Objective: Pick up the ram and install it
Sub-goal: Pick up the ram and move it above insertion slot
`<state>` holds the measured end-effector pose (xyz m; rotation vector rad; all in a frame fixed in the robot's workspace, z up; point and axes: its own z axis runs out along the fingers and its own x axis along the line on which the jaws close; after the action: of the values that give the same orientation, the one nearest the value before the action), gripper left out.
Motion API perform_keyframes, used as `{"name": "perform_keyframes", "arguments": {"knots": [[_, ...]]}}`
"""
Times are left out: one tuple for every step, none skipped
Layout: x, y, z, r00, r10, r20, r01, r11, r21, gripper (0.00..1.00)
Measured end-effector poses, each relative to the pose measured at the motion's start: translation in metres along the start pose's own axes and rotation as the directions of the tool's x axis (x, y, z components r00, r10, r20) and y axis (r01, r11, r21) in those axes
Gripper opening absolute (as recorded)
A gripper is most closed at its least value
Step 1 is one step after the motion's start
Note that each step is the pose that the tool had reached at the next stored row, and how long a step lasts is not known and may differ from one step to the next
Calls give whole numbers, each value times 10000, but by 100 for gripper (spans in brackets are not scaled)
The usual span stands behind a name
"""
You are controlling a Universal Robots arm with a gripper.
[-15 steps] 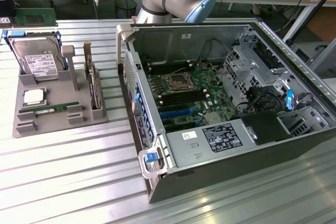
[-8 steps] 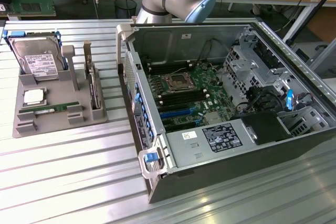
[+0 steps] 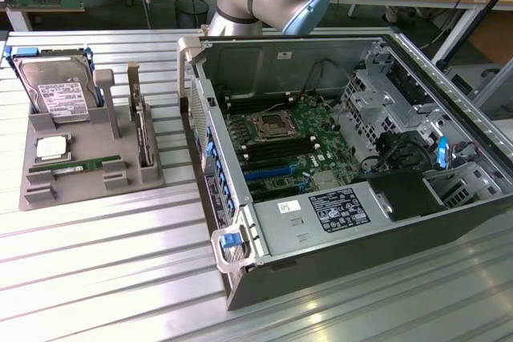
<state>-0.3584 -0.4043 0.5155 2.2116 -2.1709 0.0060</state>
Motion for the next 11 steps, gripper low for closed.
{"name": "perform_keyframes", "arguments": {"knots": [[1,-21,2,10000,-1,1,1,10000,-52,13],[2,-36,5,10000,-3,2,3,10000,-95,13],[2,-47,7,10000,-3,2,3,9999,-124,13],[3,-63,12,10000,-5,4,5,9999,-162,13],[5,-80,16,10000,-7,5,7,9998,-203,13],[6,-100,20,10000,-8,5,8,9997,-246,13],[7,-124,25,10000,-9,6,10,9996,-297,13],[7,-142,30,10000,-10,7,11,9994,-333,13],[7,-164,36,10000,-12,8,12,9993,-380,13],[7,-178,39,10000,-12,9,13,9992,-407,13],[8,-188,41,10000,-13,9,14,9991,-425,13]]}}
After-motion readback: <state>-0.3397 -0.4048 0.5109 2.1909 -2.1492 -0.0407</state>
